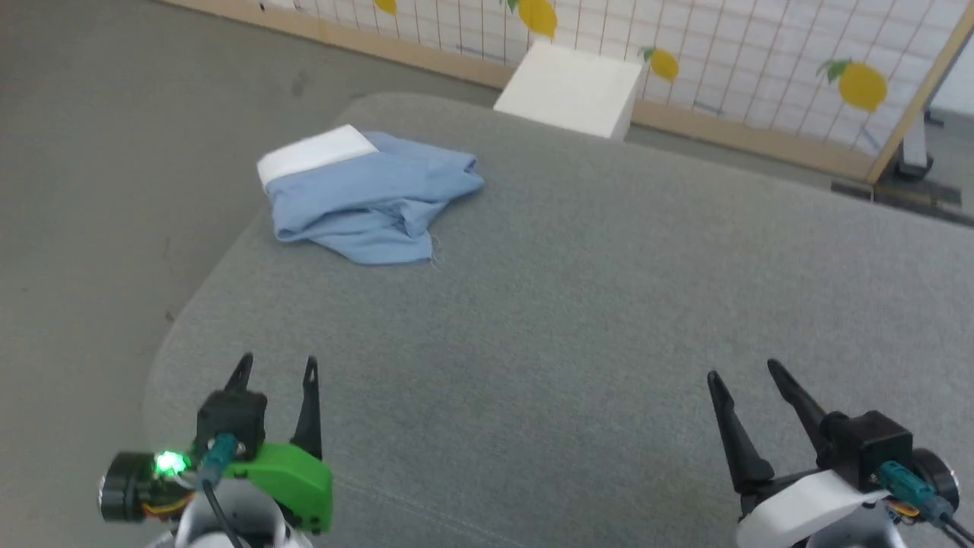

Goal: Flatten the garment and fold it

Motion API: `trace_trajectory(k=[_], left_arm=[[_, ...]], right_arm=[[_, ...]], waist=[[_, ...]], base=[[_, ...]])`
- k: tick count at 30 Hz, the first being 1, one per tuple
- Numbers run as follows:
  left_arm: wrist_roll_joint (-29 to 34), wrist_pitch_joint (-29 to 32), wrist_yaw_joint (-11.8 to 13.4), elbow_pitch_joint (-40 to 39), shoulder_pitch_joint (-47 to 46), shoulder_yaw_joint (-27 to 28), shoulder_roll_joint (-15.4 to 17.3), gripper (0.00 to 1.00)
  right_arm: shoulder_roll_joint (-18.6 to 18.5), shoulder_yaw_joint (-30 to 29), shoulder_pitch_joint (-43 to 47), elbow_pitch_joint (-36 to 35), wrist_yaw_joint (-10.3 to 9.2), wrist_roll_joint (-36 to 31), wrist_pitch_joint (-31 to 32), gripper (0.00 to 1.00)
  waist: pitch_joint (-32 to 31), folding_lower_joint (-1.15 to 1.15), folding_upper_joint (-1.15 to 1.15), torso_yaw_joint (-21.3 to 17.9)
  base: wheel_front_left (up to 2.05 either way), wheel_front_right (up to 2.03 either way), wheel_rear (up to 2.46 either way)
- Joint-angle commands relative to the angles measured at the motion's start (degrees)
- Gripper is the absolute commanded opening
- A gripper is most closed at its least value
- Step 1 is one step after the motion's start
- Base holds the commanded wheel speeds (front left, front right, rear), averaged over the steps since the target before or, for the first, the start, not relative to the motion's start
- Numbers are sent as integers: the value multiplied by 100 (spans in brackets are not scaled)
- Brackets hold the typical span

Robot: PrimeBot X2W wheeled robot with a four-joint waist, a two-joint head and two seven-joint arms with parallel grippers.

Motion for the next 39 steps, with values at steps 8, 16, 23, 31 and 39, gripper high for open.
trace_trajectory(k=[8, 16, 23, 31, 39], left_arm=[[-358, 584, -679, 114, -1335, 120, 605, 100], [-807, 1197, -1111, 1025, -2981, -52, 1285, 100], [-1485, 1697, -1164, 1632, -4084, -787, 2008, 100], [-3285, 2864, -1167, 2065, -5283, -1487, 2951, 100], [-4072, 3723, -1167, 2379, -5708, -2159, 3786, 100]], right_arm=[[-358, -112, -328, -334, -10, -133, 104, 100], [-519, -193, -554, -542, -10, -217, 113, 100], [-501, -299, -695, -686, -10, -291, 61, 100], [-427, -307, -828, -759, -10, -370, -29, 100], [-310, -295, -934, -711, -10, -436, -148, 100]], waist=[[1149, 0, 0, -691], [1890, 0, 0, -1134], [2445, 0, 0, -1420], [2925, 0, 0, -1669], [3197, 0, 0, -1855]], base=[[0, 0, 0], [0, 0, 0], [0, 0, 0], [0, 0, 0], [0, 0, 0]])
